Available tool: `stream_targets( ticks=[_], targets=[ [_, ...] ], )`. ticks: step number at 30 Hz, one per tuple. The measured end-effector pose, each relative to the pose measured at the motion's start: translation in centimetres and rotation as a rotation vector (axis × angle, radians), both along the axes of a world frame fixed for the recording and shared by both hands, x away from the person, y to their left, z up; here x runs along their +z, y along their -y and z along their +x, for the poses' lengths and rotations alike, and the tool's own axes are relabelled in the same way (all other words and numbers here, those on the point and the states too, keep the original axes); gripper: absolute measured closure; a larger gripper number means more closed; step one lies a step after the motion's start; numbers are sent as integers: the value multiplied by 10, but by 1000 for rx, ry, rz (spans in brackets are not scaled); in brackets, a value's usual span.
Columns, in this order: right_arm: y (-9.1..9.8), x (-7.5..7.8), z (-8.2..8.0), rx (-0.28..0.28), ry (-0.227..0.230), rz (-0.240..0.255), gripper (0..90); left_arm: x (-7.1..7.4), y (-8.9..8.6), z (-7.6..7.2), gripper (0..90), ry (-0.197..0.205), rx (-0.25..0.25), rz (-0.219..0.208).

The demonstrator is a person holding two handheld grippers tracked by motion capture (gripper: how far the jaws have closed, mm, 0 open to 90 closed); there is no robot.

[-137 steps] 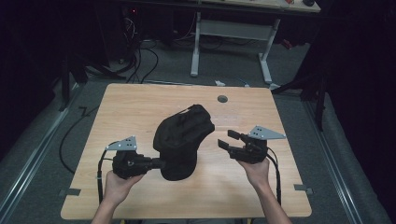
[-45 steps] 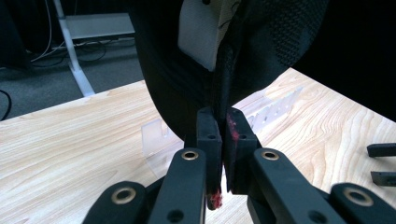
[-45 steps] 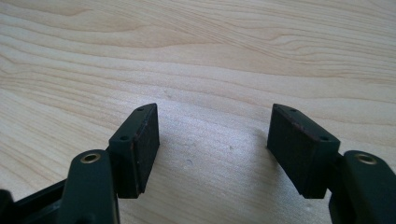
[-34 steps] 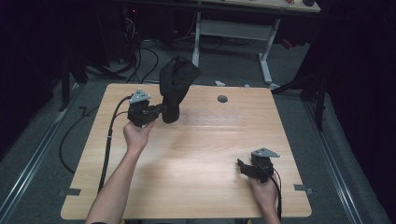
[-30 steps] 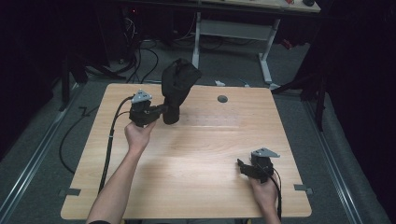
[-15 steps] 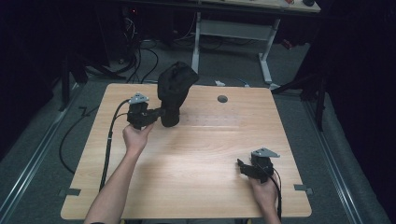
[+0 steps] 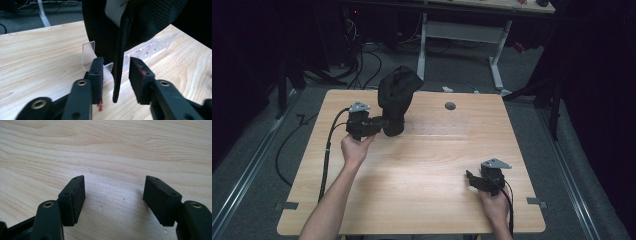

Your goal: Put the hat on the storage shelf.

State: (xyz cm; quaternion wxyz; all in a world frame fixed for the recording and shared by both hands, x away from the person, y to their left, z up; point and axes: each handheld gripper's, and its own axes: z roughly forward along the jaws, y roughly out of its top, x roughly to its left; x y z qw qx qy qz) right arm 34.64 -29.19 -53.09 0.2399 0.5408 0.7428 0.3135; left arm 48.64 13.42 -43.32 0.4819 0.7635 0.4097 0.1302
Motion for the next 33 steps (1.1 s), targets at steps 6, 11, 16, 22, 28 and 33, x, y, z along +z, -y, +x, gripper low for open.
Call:
stream_targets(
  ticks=[6, 11, 16, 22, 28, 33],
  targets=[
    [0, 0, 0, 0, 0, 0, 342, 2, -2, -4, 513, -10, 8, 0],
    [0, 0, 0, 0, 0, 0, 342, 4, -6, -7, 483, -12, 9, 0],
    [0, 0, 0, 0, 0, 0, 342, 8, -10, -14, 461, -17, 4, -14],
    [0, 0, 0, 0, 0, 0, 342, 15, -15, -24, 461, -13, -1, -15],
    [0, 0, 0, 0, 0, 0, 343, 17, -20, -34, 464, -18, -1, -29],
    [0, 0, 0, 0, 0, 0, 342, 18, -23, -40, 464, -24, -7, -29]
  ],
)
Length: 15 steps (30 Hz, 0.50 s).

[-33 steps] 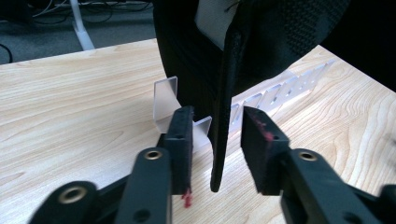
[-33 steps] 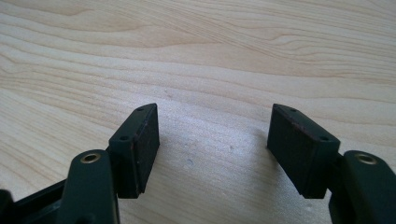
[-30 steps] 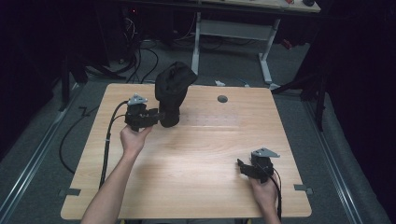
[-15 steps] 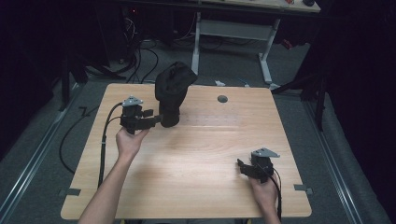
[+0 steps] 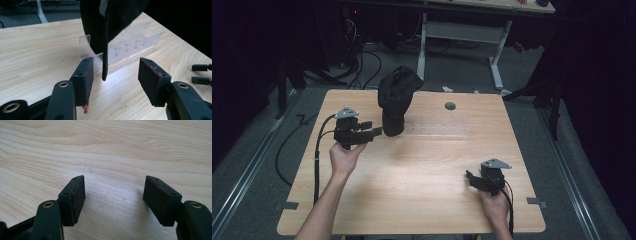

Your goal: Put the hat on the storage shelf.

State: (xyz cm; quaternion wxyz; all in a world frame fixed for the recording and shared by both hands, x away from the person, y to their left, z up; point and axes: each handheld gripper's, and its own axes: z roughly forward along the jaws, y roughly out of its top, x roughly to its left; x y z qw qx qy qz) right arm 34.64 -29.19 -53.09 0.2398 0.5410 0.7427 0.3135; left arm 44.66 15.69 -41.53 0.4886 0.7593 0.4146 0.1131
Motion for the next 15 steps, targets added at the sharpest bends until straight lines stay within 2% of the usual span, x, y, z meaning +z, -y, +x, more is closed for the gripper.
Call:
stream_targets(
  ticks=[4, 15],
  targets=[
    [0, 0, 0, 0, 0, 0, 342, 1, -3, -11, 463, 0, -5, -9],
    [0, 0, 0, 0, 0, 0, 342, -5, -9, -28, 455, -20, -13, -12]
  ],
)
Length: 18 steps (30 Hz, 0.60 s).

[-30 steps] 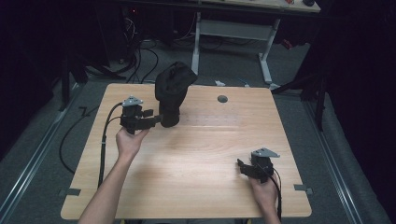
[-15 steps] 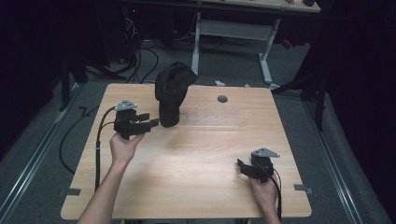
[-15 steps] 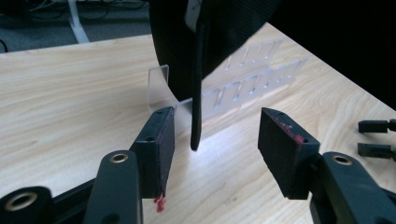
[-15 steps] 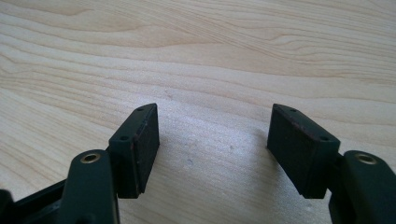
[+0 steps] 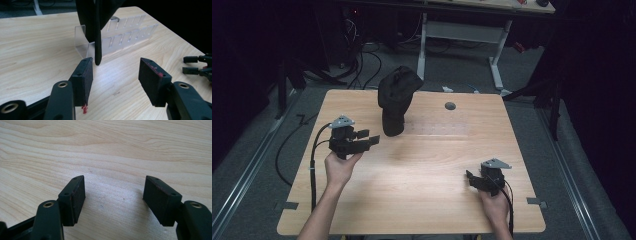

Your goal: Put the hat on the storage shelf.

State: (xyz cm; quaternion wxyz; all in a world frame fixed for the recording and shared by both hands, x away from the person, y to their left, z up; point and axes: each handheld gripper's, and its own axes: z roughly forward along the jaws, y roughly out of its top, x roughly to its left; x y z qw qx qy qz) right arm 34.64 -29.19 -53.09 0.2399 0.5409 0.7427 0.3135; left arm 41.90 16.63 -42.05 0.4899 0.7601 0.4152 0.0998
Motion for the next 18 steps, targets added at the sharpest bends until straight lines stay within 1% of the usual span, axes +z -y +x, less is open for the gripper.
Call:
stream_targets(
  ticks=[3, 12, 16, 18],
  targets=[
    [0, 0, 0, 0, 0, 0, 343, -1, -2, -4, 453, -8, -5, -4],
    [0, 0, 0, 0, 0, 0, 343, -5, -3, -14, 447, -14, -12, -10],
    [0, 0, 0, 0, 0, 0, 343, -7, -2, -18, 443, -25, -23, -39],
    [0, 0, 0, 0, 0, 0, 342, -8, -2, -20, 443, -27, -27, -42]
  ],
)
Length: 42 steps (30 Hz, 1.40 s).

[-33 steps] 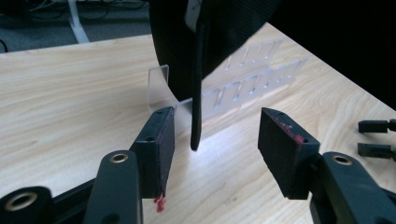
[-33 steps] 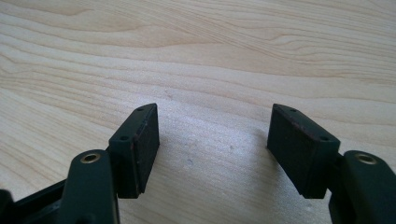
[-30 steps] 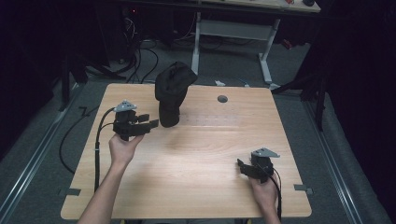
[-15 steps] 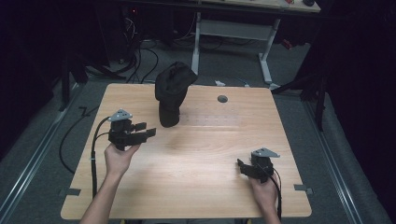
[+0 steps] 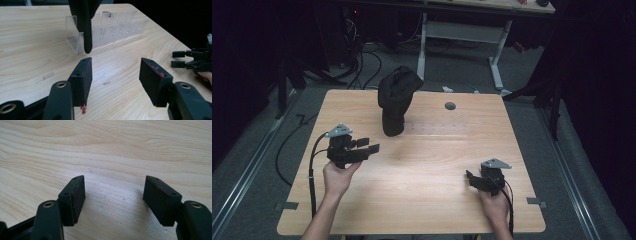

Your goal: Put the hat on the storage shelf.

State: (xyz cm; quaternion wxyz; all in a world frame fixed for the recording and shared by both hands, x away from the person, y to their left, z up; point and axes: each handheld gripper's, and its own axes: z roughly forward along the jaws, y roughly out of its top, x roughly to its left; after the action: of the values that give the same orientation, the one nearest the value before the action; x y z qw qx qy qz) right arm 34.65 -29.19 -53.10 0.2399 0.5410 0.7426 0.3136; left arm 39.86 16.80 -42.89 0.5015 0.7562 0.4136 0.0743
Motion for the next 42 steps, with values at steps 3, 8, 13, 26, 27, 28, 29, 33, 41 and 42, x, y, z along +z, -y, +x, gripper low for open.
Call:
stream_targets(
  ticks=[3, 8, 13, 26, 27, 28, 29, 33, 41, 42],
  targets=[
    [0, 0, 0, 0, 0, 0, 343, -2, 1, -2, 439, -7, -5, 5],
    [0, 0, 0, 0, 0, 0, 342, -5, 3, -6, 439, -8, -6, 8],
    [0, 0, 0, 0, 0, 0, 342, -10, 4, -11, 436, -15, -10, 14],
    [0, 0, 0, 0, 0, 0, 343, -32, 9, -21, 431, -38, -1, 62],
    [0, 0, 0, 0, 0, 0, 342, -36, 10, -22, 432, -48, -4, 74],
    [0, 0, 0, 0, 0, 0, 342, -36, 10, -22, 432, -48, -4, 74],
    [0, 0, 0, 0, 0, 0, 343, -38, 10, -22, 432, -54, -6, 79],
    [0, 0, 0, 0, 0, 0, 343, -45, 12, -23, 432, -66, -3, 90],
    [0, 0, 0, 0, 0, 0, 343, -59, 15, -25, 429, -78, 15, 110],
    [0, 0, 0, 0, 0, 0, 342, -61, 15, -26, 426, -81, 16, 116]
  ],
)
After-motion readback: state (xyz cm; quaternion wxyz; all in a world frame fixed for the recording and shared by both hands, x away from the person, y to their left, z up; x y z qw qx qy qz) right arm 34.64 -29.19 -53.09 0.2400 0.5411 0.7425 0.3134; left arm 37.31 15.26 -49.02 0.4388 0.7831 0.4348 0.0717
